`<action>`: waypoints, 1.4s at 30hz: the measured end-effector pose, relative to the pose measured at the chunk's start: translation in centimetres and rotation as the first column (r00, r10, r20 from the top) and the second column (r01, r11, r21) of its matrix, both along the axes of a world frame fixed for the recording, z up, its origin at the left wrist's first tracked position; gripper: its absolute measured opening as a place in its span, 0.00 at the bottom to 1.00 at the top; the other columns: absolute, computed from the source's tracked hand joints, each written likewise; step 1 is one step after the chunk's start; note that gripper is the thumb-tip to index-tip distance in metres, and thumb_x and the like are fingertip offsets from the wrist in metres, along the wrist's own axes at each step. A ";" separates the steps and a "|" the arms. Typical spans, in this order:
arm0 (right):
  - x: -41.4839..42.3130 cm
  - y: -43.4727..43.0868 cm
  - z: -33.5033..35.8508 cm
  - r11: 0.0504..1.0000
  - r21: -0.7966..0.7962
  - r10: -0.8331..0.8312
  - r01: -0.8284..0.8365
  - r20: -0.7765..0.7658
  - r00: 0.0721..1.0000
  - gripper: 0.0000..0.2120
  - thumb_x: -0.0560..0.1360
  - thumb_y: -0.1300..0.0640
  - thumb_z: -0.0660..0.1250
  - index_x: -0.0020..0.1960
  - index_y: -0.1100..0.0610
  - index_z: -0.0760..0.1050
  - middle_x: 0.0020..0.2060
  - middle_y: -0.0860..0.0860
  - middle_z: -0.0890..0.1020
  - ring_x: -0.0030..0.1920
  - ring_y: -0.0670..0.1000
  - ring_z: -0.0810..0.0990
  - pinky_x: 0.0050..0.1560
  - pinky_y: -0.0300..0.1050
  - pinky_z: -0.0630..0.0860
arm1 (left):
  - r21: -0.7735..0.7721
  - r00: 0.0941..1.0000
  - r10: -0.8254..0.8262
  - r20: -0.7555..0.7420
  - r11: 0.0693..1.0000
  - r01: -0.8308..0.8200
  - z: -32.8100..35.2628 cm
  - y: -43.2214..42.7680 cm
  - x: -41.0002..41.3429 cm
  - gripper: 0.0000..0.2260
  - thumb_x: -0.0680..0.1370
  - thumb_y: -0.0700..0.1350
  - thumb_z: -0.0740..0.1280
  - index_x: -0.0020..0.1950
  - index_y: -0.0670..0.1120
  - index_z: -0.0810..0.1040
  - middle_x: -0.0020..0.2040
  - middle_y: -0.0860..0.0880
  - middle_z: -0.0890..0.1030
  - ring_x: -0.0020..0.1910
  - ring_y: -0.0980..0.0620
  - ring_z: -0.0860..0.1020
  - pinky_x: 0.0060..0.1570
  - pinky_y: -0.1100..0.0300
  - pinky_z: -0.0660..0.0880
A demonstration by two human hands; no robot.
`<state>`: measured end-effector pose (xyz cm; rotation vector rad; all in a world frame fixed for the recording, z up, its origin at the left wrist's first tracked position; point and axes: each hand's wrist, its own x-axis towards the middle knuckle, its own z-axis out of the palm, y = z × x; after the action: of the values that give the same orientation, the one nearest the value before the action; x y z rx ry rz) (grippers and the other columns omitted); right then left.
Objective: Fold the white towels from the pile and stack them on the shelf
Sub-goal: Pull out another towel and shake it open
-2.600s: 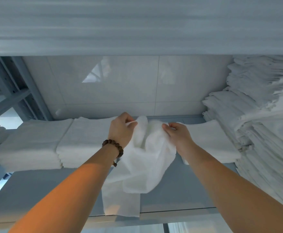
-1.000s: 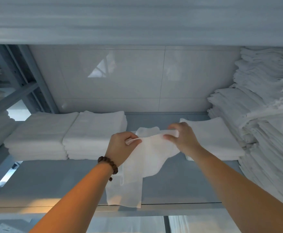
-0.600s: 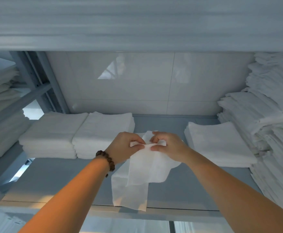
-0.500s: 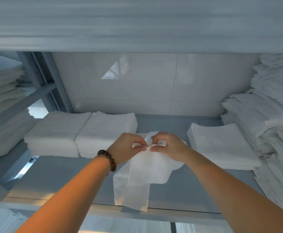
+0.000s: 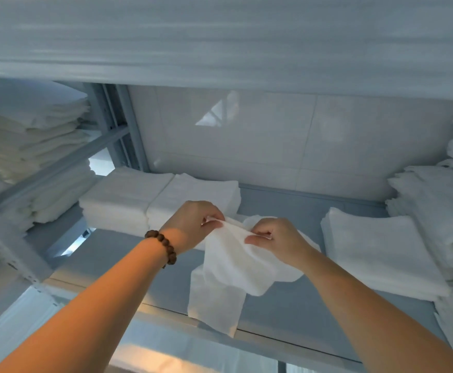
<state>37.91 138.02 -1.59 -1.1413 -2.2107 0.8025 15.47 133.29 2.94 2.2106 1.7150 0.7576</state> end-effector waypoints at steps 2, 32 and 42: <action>0.3 -0.1 -0.3 0.998 0.051 0.031 -0.033 0.023 0.999 0.08 0.71 0.50 0.72 0.39 0.55 0.82 0.35 0.46 0.80 0.37 0.45 0.77 0.40 0.36 0.69 | 0.006 1.000 0.029 0.011 1.000 -0.029 0.4 -0.6 -0.4 0.04 0.76 0.43 0.68 0.47 0.49 0.82 0.43 0.57 0.78 0.37 0.64 0.73 0.41 0.75 0.66; -3.6 -19.5 -7.3 0.912 -0.014 -0.384 0.409 0.316 0.868 0.11 0.73 0.50 0.69 0.37 0.55 0.74 0.36 0.49 0.75 0.39 0.51 0.74 0.38 0.43 0.63 | 0.435 0.964 0.159 0.212 0.868 -0.239 7.2 -14.5 -13.7 0.07 0.74 0.37 0.67 0.45 0.47 0.84 0.36 0.57 0.77 0.33 0.64 0.72 0.38 0.78 0.65; -4.8 -22.6 -7.3 0.896 0.089 -0.433 0.436 0.395 0.810 0.11 0.76 0.55 0.66 0.51 0.61 0.79 0.48 0.56 0.80 0.50 0.57 0.78 0.50 0.45 0.71 | 0.395 0.900 0.310 0.307 0.819 -0.417 7.6 -20.2 -22.0 0.08 0.74 0.37 0.67 0.44 0.48 0.84 0.36 0.52 0.80 0.34 0.59 0.73 0.41 0.63 0.69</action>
<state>33.16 115.38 -8.94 -1.8709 -2.1125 0.3963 -6.50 113.10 10.51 1.9448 2.0262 1.5901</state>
